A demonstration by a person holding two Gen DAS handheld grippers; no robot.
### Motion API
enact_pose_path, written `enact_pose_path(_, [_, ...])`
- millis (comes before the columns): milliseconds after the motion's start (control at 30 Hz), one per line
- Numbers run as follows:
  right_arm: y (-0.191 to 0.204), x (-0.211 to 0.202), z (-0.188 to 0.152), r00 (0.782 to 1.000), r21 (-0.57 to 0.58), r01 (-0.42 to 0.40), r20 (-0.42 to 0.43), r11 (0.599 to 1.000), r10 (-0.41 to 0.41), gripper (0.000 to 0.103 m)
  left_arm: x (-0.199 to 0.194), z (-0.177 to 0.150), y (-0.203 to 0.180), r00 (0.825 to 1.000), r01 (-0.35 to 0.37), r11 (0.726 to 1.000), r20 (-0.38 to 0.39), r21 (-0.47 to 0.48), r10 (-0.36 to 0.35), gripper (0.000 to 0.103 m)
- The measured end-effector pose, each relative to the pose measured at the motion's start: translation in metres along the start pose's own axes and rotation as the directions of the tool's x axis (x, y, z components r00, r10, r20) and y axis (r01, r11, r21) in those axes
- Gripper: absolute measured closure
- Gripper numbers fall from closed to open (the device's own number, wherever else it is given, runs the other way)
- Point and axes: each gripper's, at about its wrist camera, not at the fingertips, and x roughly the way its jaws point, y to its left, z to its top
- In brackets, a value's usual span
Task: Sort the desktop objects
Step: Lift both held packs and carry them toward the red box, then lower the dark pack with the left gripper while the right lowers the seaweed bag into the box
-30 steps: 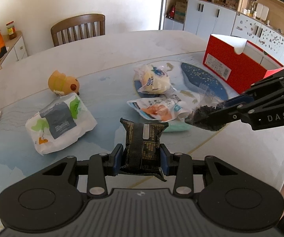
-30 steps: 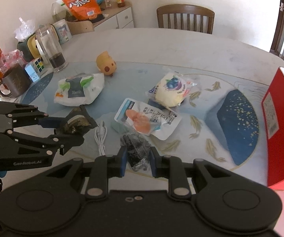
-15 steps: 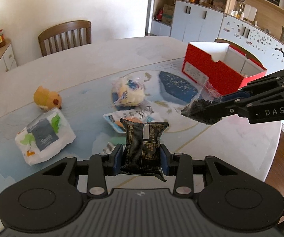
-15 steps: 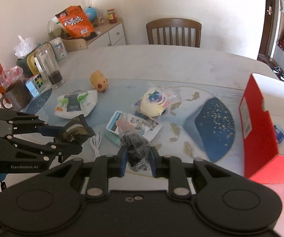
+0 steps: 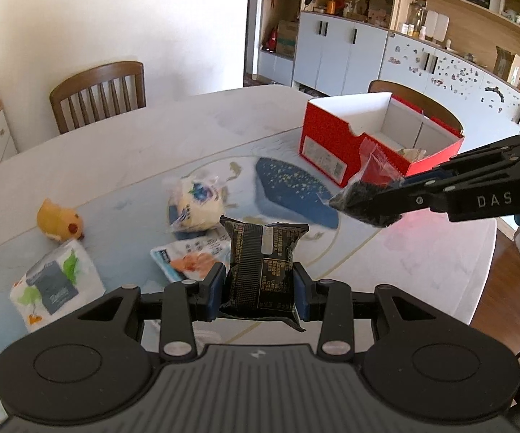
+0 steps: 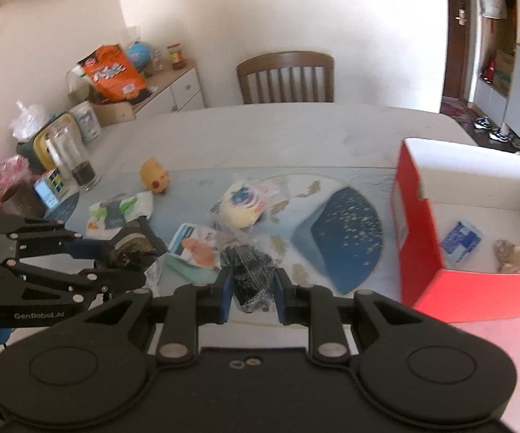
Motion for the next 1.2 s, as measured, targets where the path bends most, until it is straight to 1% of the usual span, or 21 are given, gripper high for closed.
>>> enact_pose_path(233, [-0.026,-0.013,0.006,0.999,0.011,0.016,0.031,1.000,-0.016,0.080,0.006,0.016,-0.023,1.000,-0.005,0.999,0.013,0.033,0.005,0.066])
enact_pose_path(533, [-0.063,-0.024,0.014,0.999,0.005,0.009,0.053,1.000,-0.009,0.080,0.020,0.038,-0.054,1.000,-0.015,0.999,0.022,0.037,0.014,0.066])
enact_pose_path(867, [-0.112,-0.030,0.023,0.998,0.002,-0.001,0.057,1.000,0.001,0.080,0.049,0.065,-0.090,1.000,-0.010,1.000,0.027,0.024,0.009,0.066])
enact_pose_path(1200, [-0.159,-0.035,0.024,0.999,0.024,0.007,0.054,1.000,-0.008,0.080,0.079,0.092,-0.128,1.000,0.011,0.999,0.027,0.051,-0.012,0.066])
